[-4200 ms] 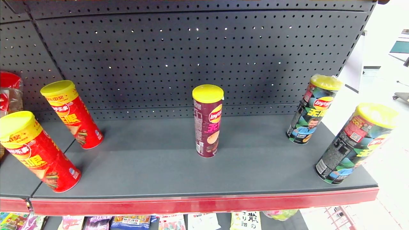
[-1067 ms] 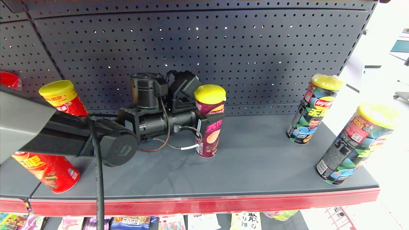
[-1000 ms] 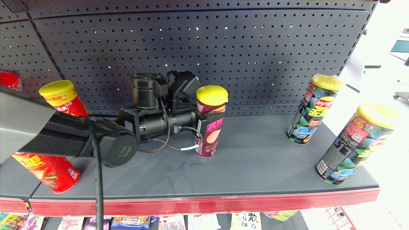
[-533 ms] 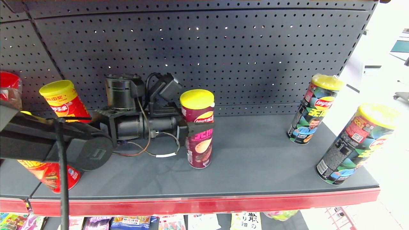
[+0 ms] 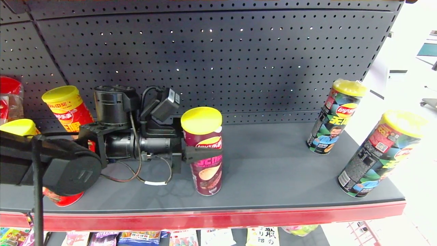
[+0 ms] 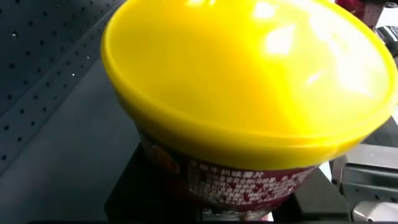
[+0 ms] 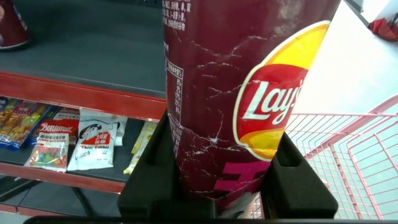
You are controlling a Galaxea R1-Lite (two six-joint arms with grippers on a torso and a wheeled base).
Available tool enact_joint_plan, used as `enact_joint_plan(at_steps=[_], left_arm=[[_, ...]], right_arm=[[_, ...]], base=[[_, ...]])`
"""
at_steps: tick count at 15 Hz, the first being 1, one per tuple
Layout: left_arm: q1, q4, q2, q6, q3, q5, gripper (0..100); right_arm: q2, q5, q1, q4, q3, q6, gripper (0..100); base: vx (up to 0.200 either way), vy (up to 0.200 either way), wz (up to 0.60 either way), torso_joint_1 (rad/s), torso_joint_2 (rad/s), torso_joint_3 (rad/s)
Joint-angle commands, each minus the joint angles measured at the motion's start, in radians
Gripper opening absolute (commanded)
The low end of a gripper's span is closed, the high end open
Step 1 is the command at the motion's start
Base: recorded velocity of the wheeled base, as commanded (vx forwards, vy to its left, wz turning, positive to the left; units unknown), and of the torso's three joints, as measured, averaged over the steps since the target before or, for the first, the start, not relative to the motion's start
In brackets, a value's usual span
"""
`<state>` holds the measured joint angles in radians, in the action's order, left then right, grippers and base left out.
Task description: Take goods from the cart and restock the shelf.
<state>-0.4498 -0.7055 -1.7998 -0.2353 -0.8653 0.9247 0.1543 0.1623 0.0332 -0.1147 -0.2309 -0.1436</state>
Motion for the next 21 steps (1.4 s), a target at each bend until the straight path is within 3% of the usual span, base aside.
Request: enact_joint_plan(at_steps=[1,7,15,21], left_arm=[[-0.001,0.0,0.005,-0.004,0.014,0.013,0],[0.0,-0.005,0.014,-0.025,0.069,0.06,0],[0.002,-0.005,0.027,-0.025,0.088,0.14,0],[0.002,-0.009,0.025,-0.036,0.137,0.151,0]], right_arm=[[0.004,0.0,-0.001,0.0,-0.001,-0.001,0],[0.001,0.0,0.001,0.0,0.004,-0.001,0],[0.001,0.0,0.001,-0.002,0.004,-0.001,0],[0.001,0.0,0.002,-0.002,-0.001,-0.001,0]], base=[[0.0,0.0,0.0,0.0,0.0,0.0],[0.0,0.0,0.0,0.0,0.0,0.0],[0.0,0.0,0.0,0.0,0.0,0.0],[0.0,0.0,0.0,0.0,0.0,0.0]])
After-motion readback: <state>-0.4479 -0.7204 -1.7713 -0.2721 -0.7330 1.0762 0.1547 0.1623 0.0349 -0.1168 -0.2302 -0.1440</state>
